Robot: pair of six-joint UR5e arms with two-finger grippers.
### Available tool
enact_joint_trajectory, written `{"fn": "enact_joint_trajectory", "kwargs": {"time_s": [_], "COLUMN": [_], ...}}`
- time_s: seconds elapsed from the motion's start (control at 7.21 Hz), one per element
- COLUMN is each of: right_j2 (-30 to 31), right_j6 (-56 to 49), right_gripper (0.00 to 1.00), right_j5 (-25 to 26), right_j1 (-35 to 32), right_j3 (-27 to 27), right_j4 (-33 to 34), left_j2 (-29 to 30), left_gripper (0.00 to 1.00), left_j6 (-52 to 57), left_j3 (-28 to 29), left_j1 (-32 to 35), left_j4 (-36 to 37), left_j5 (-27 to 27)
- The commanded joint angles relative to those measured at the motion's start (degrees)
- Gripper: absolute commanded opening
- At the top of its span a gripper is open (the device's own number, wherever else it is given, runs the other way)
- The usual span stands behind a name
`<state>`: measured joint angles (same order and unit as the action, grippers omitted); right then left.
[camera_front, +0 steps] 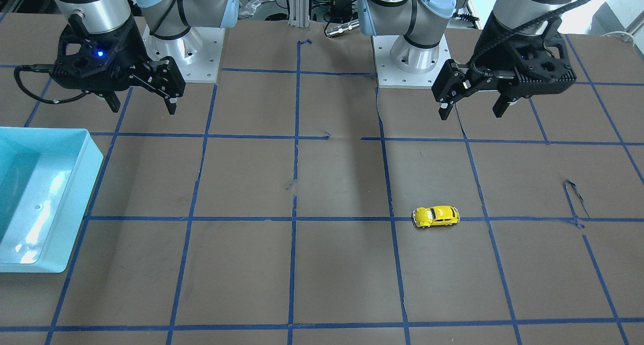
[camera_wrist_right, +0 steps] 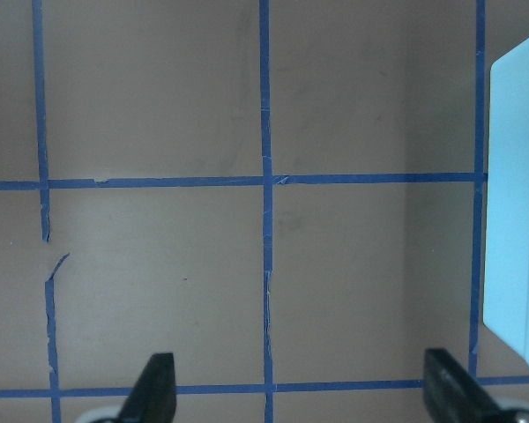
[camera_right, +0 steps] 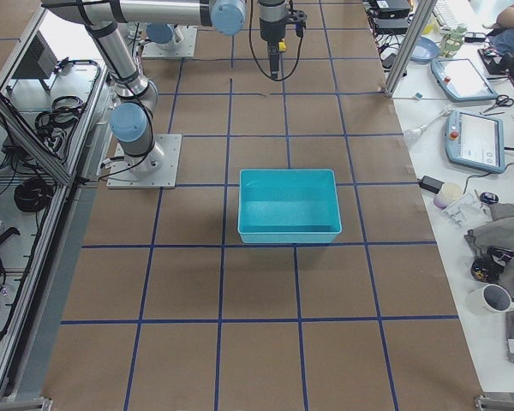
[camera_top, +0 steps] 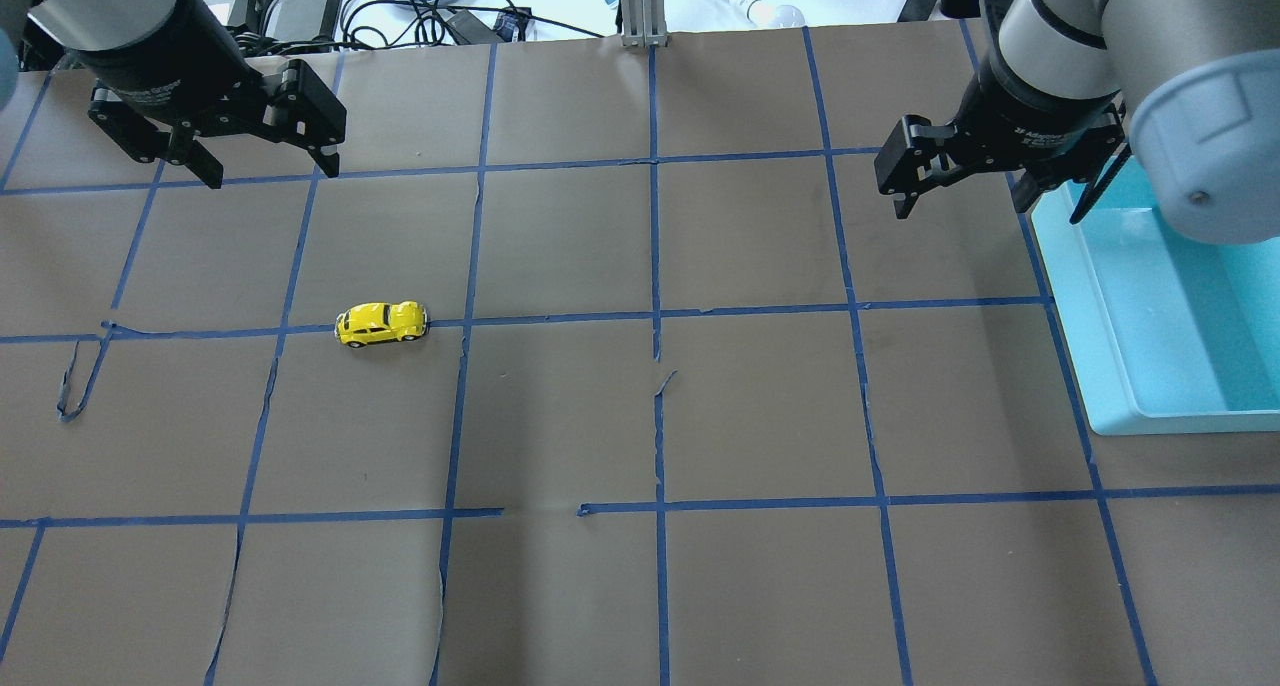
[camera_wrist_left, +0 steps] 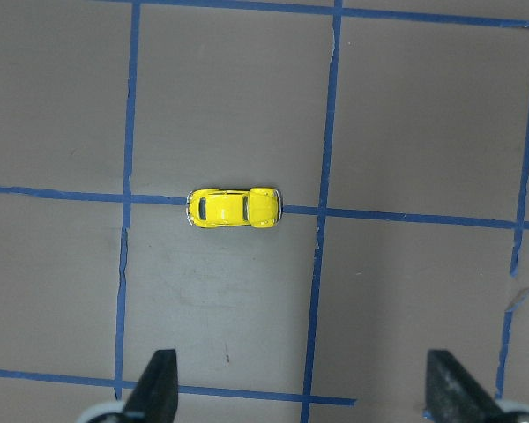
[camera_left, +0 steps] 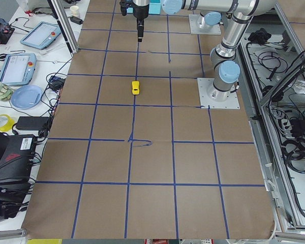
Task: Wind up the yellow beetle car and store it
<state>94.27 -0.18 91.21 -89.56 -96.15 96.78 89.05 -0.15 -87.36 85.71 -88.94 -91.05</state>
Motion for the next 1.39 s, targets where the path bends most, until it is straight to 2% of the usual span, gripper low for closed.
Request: {"fn": "enact_joint_trajectory", "kwargs": {"time_s": [0.0,0.55,0.83,0.97,1.11,1.25], "right_j2": [-0.2,-0.1,0.0,0.0,-0.1,0.0], "right_j6": [0.4,0.4,0.4,0.3,0.6,0.6], "right_gripper": [1.00,1.00,1.00,1.00,1.00,1.00], "right_j5": [-0.1,-0.2,-0.1,-0.2,-0.2,-0.1], "right_j1": [0.0,0.0,0.0,0.1,0.1,0.0], "right_j3": [0.0,0.0,0.0,0.1,0.0,0.0], "right_j4": [0.1,-0.2,-0.4,-0.3,-0.4,-0.5], "left_j2": [0.1,0.3,0.2,1.9,3.5,4.4], "left_gripper": [1.00,1.00,1.00,1.00,0.98,0.98], "left_j6": [1.9,8.0,25.6,38.5,47.3,61.3], "left_j3": [0.0,0.0,-1.2,-2.2,-5.6,-9.7], "left_j1": [-0.3,-0.2,-0.1,-0.3,-0.5,-1.0], "left_j4": [0.0,0.0,0.3,2.2,3.7,10.0], "left_j5": [0.0,-0.1,-0.2,0.0,-0.1,-0.4]}}
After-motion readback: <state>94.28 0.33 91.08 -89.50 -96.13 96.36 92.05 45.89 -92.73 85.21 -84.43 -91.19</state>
